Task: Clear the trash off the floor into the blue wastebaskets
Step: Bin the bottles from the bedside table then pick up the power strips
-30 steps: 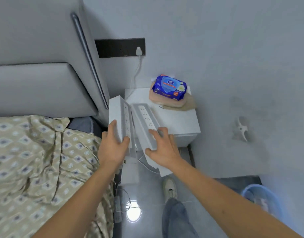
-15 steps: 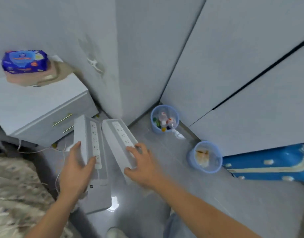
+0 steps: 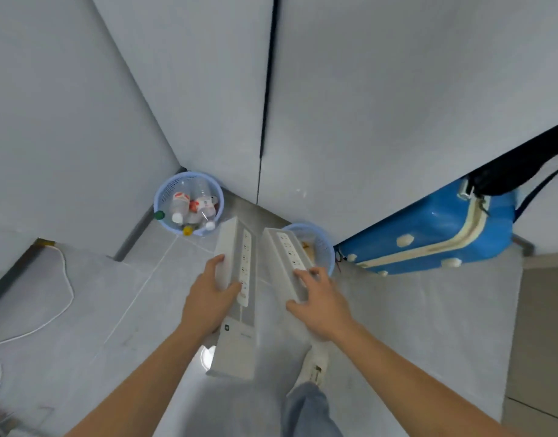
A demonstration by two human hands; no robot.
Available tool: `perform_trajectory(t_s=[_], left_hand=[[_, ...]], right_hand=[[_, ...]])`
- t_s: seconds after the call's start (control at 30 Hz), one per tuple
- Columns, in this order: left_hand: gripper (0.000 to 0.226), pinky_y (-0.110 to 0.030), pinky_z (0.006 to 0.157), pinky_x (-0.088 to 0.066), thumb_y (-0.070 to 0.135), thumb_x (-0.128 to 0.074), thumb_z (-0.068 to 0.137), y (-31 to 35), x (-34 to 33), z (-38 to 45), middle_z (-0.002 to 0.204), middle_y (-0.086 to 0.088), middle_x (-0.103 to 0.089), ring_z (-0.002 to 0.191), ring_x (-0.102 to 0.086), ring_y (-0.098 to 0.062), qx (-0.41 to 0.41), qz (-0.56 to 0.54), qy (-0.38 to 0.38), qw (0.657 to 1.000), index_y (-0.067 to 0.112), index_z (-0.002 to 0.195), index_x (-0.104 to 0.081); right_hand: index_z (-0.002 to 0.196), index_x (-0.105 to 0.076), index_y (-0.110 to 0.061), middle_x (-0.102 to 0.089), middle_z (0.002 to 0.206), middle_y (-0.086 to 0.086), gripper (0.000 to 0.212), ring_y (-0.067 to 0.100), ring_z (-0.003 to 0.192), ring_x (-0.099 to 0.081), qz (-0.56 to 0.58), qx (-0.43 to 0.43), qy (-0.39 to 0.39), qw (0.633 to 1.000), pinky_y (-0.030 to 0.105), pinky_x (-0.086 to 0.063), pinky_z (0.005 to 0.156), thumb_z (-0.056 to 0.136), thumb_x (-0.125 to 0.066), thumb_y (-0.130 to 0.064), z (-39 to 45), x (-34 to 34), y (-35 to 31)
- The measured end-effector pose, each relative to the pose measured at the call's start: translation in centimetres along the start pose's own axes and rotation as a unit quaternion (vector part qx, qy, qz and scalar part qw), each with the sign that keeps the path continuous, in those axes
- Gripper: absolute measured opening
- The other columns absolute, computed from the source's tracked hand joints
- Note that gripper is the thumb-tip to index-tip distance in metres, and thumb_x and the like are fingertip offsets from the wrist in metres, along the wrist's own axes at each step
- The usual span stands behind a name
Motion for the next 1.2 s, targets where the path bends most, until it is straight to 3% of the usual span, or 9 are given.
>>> perform_trajectory(t_s=[0.17,0.3,0.47,0.57,0.67,0.77,0.97,1.1,1.2], left_hand=[[0.061,-0.044,0.09,-0.056,0.048,-0.067,0.077,3.5,-10.6,5.8,0.116,-0.005,-0.066,0.098,-0.067,-0.026,0.045,-0.034,-0.051,0.997,0.042,0.135,-0.048],[0.049,-0.033,0.074,-0.058,0.041,-0.068,0.085,1.6,-16.3,11.4,0.116,-0.004,-0.066,0.089,-0.069,-0.021,0.087,-0.051,-0.069,0.993,0.037,0.132,-0.054],[0.047,-0.045,0.081,-0.061,0.046,-0.065,0.087,-2.2,-20.6,18.8,0.115,-0.007,-0.066,0.089,-0.07,-0.027,0.097,-0.027,-0.078,0.992,0.035,0.132,-0.052],[0.045,-0.039,0.069,-0.062,0.045,-0.059,0.092,-3.7,-22.0,22.0,0.111,-0.006,-0.065,0.086,-0.069,-0.027,0.08,0.037,-0.078,0.993,0.034,0.134,-0.049],[0.047,-0.028,0.054,-0.05,0.042,-0.054,0.097,-4.9,-23.5,23.6,0.116,-0.006,-0.057,0.092,-0.063,-0.026,0.059,0.083,-0.095,0.99,0.033,0.142,-0.041],[0.051,-0.029,0.07,-0.043,0.041,-0.05,0.101,-5.0,-25.2,24.0,0.118,-0.005,-0.04,0.092,-0.051,-0.028,0.008,0.14,-0.098,0.985,0.029,0.148,-0.035],[0.046,-0.051,0.089,-0.056,0.046,-0.045,0.099,-4.2,-25.9,25.3,0.119,-0.01,-0.041,0.097,-0.06,-0.036,-0.04,0.219,-0.094,0.97,0.028,0.14,-0.034],[0.056,-0.05,0.087,-0.055,0.041,-0.048,0.098,-2.5,-25.8,24.6,0.146,-0.011,-0.027,0.116,-0.047,-0.036,-0.141,0.331,-0.064,0.931,0.035,0.148,-0.024],[0.068,-0.053,0.103,-0.048,0.042,-0.051,0.096,-2.5,-27.1,24.2,0.162,-0.002,-0.012,0.14,-0.027,-0.038,-0.187,0.383,-0.111,0.898,0.035,0.155,-0.018]], right_hand=[[0.147,-0.039,-0.038,-0.031,0.143,-0.005,0.072,0.027,0.123,-0.042,-0.01,-0.059,-0.038,0.997,0.042,-0.048,0.095,0.081,-0.059,-0.058,5.1,1.6,10.5],[0.146,-0.04,-0.039,-0.033,0.143,-0.003,0.074,0.028,0.12,-0.044,-0.02,-0.09,-0.061,0.994,0.044,-0.049,0.097,0.079,-0.058,-0.062,9.1,-0.8,15.2],[0.148,-0.039,-0.035,-0.033,0.141,-0.001,0.074,0.028,0.119,-0.044,-0.031,-0.109,-0.057,0.992,0.043,-0.048,0.094,0.081,-0.058,-0.062,14.1,-5.2,18.1],[0.146,-0.041,-0.034,-0.033,0.141,0.001,0.073,0.03,0.12,-0.042,-0.045,-0.109,-0.047,0.992,0.046,-0.048,0.095,0.081,-0.058,-0.063,16.7,-7.4,18.8],[0.144,-0.043,-0.032,-0.035,0.136,0.002,0.074,0.03,0.119,-0.04,-0.049,-0.103,-0.035,0.993,0.045,-0.048,0.092,0.08,-0.06,-0.065,18.3,-9.0,18.5],[0.143,-0.044,-0.03,-0.035,0.135,0.003,0.073,0.033,0.123,-0.038,-0.065,-0.105,-0.037,0.992,0.042,-0.046,0.091,0.081,-0.061,-0.065,19.5,-10.1,17.8],[0.137,-0.047,-0.03,-0.034,0.135,0.003,0.068,0.033,0.125,-0.034,-0.106,-0.092,-0.042,0.989,0.039,-0.041,0.079,0.081,-0.058,-0.068,20.9,-11.9,17.0],[0.147,-0.04,-0.034,-0.025,0.154,0.0,0.06,0.032,0.137,-0.024,-0.072,-0.081,-0.06,0.992,0.047,-0.045,0.095,0.094,-0.045,-0.062,21.4,-12.9,16.9],[0.154,-0.031,-0.035,-0.014,0.164,-0.002,0.062,0.032,0.148,-0.01,-0.054,-0.074,-0.07,0.993,0.053,-0.039,0.108,0.097,-0.047,-0.054,21.9,-13.5,17.2]])
Point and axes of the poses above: each hand's wrist, its own z-axis towards the middle knuckle, its own x-axis out of the back of the hand, y = z × x, the point moved 6 cm from there along z, towards the middle knuckle
